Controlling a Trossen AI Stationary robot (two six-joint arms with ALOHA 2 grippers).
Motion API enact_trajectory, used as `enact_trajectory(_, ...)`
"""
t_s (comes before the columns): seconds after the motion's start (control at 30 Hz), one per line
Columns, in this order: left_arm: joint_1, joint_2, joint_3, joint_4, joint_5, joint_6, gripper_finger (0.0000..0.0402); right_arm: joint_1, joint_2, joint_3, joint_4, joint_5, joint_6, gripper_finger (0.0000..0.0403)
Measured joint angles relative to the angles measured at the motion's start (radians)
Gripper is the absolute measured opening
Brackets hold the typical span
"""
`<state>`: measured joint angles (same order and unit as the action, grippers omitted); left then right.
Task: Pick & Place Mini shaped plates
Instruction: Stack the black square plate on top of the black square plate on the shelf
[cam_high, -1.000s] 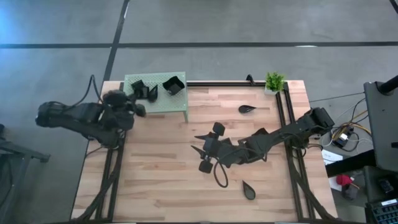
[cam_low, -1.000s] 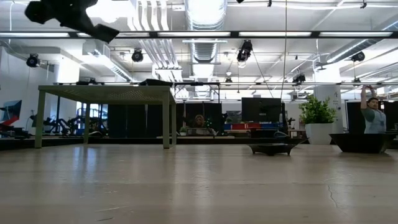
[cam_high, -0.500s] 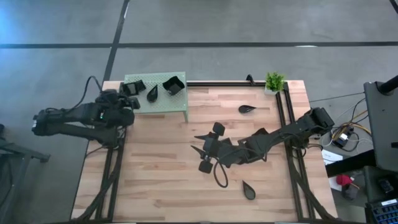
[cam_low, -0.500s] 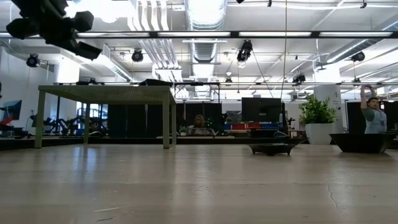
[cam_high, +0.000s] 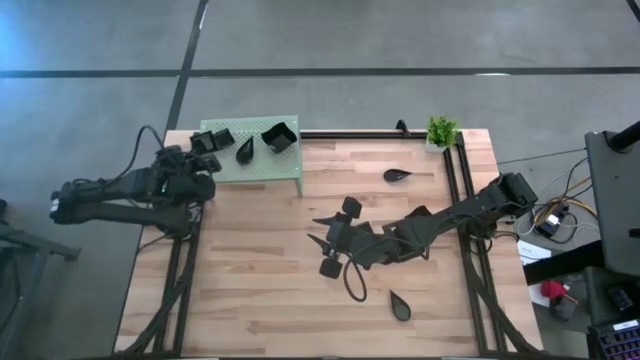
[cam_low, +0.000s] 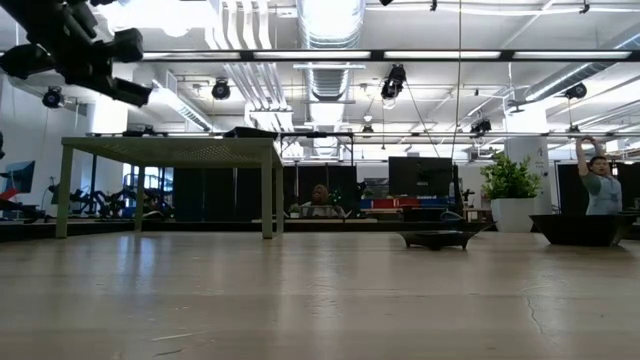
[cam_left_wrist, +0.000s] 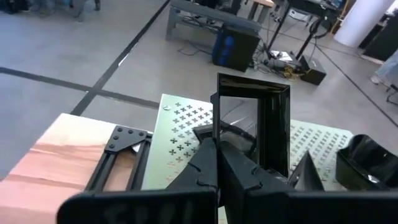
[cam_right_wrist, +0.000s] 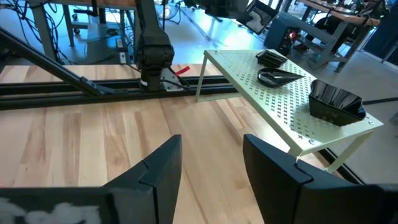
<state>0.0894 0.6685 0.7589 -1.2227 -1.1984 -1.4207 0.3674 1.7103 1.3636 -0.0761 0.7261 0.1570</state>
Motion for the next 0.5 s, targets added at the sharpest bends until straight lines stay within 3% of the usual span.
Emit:
enact_trajectory(0.3, 0.03, 0.0, -0.067, 0.139, 0.017, 0.013, 0.0, 0.001, 0.0, 0.0, 0.0, 0.0, 0.0, 0.0171)
enact_trajectory(0.5, 0.075, 0.002, -0.096, 0.297, 0.106, 0.186, 0.0, 0.001, 0.0, 0.0, 0.0, 0.0, 0.0, 0.0169)
